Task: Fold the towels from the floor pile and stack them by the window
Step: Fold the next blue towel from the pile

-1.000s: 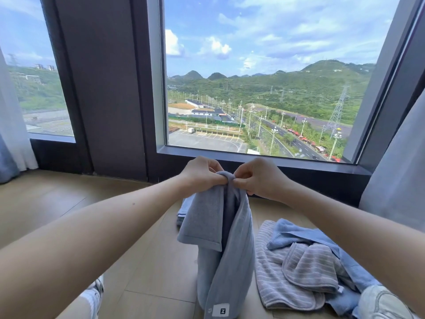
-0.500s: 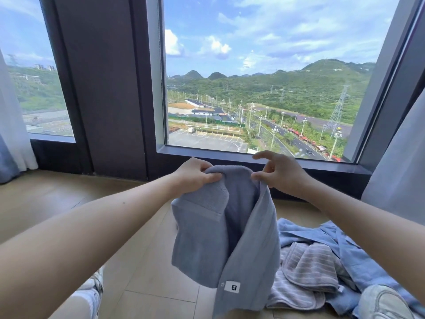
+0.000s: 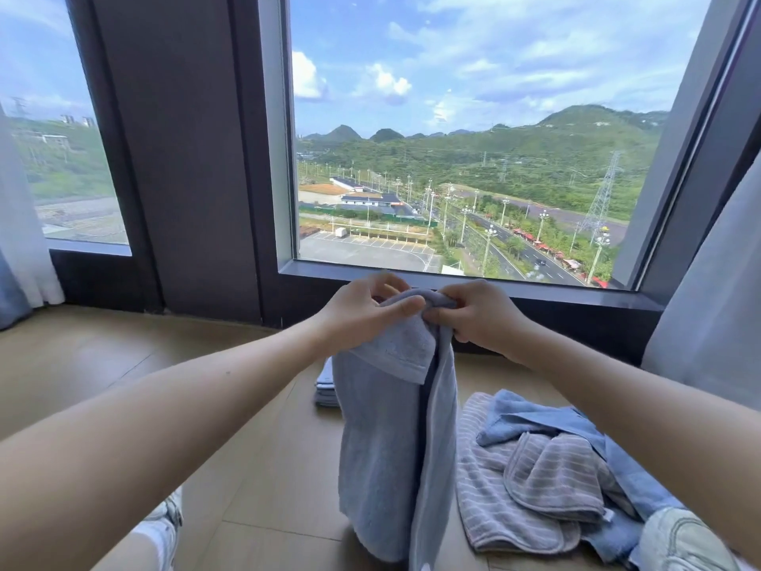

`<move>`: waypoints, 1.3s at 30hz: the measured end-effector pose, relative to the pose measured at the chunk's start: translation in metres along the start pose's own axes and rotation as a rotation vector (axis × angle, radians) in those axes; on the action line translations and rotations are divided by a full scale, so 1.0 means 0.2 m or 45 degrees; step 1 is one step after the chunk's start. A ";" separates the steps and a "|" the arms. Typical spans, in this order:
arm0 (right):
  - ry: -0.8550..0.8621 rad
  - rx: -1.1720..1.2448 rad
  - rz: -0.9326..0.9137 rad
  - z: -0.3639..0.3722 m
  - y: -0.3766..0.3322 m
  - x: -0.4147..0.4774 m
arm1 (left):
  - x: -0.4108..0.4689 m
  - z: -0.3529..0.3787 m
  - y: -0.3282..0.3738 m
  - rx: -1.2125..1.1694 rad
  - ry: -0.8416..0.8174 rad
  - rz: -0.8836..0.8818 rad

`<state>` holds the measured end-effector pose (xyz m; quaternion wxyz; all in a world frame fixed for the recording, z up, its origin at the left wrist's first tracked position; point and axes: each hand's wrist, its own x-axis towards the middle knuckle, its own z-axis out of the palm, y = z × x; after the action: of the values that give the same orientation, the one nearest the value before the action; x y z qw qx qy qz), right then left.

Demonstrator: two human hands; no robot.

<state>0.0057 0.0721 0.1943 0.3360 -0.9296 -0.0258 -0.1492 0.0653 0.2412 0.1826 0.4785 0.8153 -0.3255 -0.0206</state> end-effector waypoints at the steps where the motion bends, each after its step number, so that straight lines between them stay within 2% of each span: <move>1: 0.011 0.014 0.036 -0.01 0.00 0.00 | -0.01 0.00 0.00 0.053 0.030 0.086; 5: 0.072 0.197 0.125 -0.02 0.01 0.02 | -0.03 -0.01 -0.02 0.399 -0.074 0.355; 9: 0.061 0.386 0.173 -0.02 0.02 0.03 | -0.03 -0.02 -0.05 0.638 -0.173 0.437; 13: 0.054 0.504 0.222 -0.02 0.02 0.03 | -0.02 0.01 -0.05 0.796 -0.072 0.532; 15: 0.068 0.550 0.247 -0.02 0.03 0.04 | -0.01 0.02 -0.06 0.843 -0.007 0.665; 18: 0.058 0.596 0.262 -0.03 0.04 0.03 | -0.01 0.04 -0.07 0.748 0.130 0.787; 20: 0.058 0.634 0.281 -0.03 0.05 0.03 | 0.01 0.06 -0.07 0.552 0.232 0.654; 24: 0.089 0.729 0.320 -0.04 0.04 0.02 | 0.04 0.07 -0.01 0.200 0.362 0.212; 28: 0.064 0.900 0.326 -0.04 0.02 0.01 | 0.07 0.06 -0.05 -0.049 0.353 -0.131; 32: -0.011 0.941 0.267 -0.03 -0.03 -0.01 | 0.06 0.07 -0.04 -0.140 0.292 -0.189; 35: -0.034 0.694 0.179 -0.01 -0.04 -0.01 | 0.06 0.08 -0.01 -0.188 0.264 -0.211; 39: 0.087 0.401 0.088 0.01 -0.05 -0.01 | 0.04 0.09 -0.01 -0.251 0.237 -0.206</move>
<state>0.0026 0.0812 0.1996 0.4830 -0.8602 -0.0055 -0.1635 0.0663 0.2235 0.1736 0.5812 0.7863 -0.2093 -0.0155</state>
